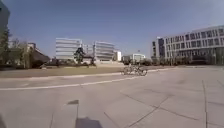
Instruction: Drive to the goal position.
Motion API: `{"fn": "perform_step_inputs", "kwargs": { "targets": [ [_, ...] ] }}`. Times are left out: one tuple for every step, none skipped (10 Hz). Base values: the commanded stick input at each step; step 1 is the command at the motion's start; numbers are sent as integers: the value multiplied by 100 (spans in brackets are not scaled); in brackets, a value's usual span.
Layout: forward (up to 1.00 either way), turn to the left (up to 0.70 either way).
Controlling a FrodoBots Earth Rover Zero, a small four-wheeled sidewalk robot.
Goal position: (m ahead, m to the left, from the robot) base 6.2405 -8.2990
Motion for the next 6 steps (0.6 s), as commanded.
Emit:
{"fn": "perform_step_inputs", "kwargs": {
  "targets": [
    [6,0],
    [7,0],
    [6,0],
    [7,0],
    [7,0],
    [6,0]
  ]
}}
